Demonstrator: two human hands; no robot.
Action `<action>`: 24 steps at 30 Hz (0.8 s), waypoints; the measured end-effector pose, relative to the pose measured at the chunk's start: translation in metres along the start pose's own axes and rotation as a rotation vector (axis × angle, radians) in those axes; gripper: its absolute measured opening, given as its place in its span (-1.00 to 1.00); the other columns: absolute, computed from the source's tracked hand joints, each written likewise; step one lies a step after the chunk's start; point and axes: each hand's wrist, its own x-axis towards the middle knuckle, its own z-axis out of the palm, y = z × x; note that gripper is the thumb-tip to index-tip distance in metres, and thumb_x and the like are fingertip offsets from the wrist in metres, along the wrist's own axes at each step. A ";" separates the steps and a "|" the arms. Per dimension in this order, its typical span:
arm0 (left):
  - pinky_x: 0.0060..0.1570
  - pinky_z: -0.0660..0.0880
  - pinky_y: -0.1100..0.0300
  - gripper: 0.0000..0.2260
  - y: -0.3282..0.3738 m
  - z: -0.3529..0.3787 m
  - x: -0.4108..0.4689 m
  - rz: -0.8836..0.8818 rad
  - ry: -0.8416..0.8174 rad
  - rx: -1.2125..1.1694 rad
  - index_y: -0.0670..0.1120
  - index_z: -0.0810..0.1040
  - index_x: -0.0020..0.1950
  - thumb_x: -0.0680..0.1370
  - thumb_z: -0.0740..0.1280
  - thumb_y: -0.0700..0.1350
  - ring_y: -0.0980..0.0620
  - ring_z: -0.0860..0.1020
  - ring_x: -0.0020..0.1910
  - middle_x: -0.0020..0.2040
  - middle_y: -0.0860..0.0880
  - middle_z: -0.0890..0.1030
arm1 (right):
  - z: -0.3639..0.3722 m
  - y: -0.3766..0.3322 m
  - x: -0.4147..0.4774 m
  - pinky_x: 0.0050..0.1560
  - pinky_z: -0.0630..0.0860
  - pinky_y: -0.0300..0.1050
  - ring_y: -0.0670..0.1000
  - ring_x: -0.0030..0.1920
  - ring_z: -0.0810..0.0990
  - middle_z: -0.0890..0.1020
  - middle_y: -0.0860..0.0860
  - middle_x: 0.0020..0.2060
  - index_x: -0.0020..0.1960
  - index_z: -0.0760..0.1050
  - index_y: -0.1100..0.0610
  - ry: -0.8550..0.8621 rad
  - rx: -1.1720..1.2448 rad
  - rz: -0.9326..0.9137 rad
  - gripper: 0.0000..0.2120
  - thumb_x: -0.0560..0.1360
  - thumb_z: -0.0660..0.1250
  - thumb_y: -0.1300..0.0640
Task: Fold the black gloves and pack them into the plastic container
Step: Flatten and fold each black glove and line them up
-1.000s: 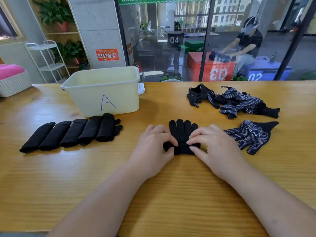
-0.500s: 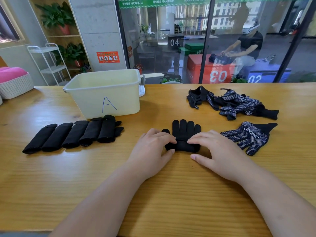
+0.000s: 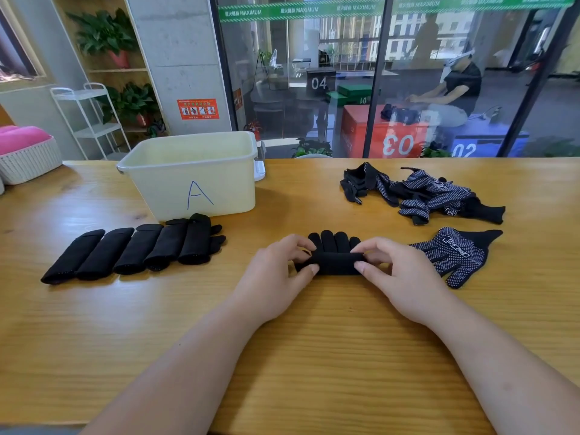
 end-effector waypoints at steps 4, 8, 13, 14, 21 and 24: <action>-0.07 0.44 0.26 -0.77 0.004 0.002 -0.002 -0.041 -0.010 -0.084 0.24 0.47 0.30 0.66 0.40 0.10 0.25 0.58 -0.13 -0.08 0.27 0.71 | 0.002 -0.001 0.002 -0.05 0.52 -0.11 -0.21 -0.13 0.64 0.73 -0.37 -0.12 0.18 0.53 -0.26 -0.005 0.053 0.055 -0.82 0.61 0.45 -0.09; -0.13 0.44 0.28 -0.79 0.007 0.007 0.000 -0.056 0.026 -0.110 0.21 0.49 0.28 0.67 0.40 0.05 0.25 0.56 -0.21 -0.15 0.18 0.70 | 0.009 -0.004 0.003 -0.10 0.46 -0.19 -0.26 -0.11 0.62 0.72 -0.33 -0.18 0.18 0.51 -0.25 0.091 -0.016 0.063 -0.80 0.59 0.44 -0.15; 0.05 0.56 0.11 -0.83 0.002 0.014 0.004 -0.027 0.070 0.031 0.25 0.55 0.21 0.65 0.40 0.04 0.17 0.54 -0.04 -0.06 0.17 0.57 | 0.017 -0.001 0.004 -0.16 0.55 -0.06 -0.17 -0.20 0.55 0.56 -0.21 -0.15 0.14 0.55 -0.22 0.207 -0.261 -0.051 -0.81 0.56 0.46 -0.16; 0.09 0.55 0.09 -0.84 0.001 0.016 0.004 -0.010 0.078 0.071 0.25 0.56 0.21 0.65 0.40 0.04 0.18 0.52 0.02 0.01 0.19 0.53 | 0.018 -0.001 0.004 -0.20 0.51 -0.09 -0.18 -0.20 0.52 0.51 -0.22 -0.10 0.13 0.57 -0.23 0.218 -0.316 -0.082 -0.84 0.56 0.45 -0.16; 0.17 0.49 -0.01 -0.84 0.000 0.020 0.010 0.171 0.178 0.319 0.10 0.71 0.20 0.66 0.40 -0.04 0.10 0.46 0.13 0.17 0.24 0.59 | 0.020 -0.005 0.003 -0.15 0.42 -0.22 -0.12 0.03 0.50 0.64 -0.29 0.04 0.10 0.73 -0.11 0.199 -0.589 -0.267 -0.79 0.58 0.41 0.15; 0.22 0.45 0.00 -0.76 0.002 0.018 0.007 0.185 0.134 0.375 0.11 0.71 0.27 0.71 0.30 0.08 0.09 0.47 0.18 0.22 0.24 0.63 | 0.016 -0.008 0.000 0.01 0.53 -0.12 -0.09 0.16 0.51 0.63 -0.30 0.19 0.26 0.69 -0.11 0.110 -0.620 -0.258 -0.69 0.62 0.27 0.02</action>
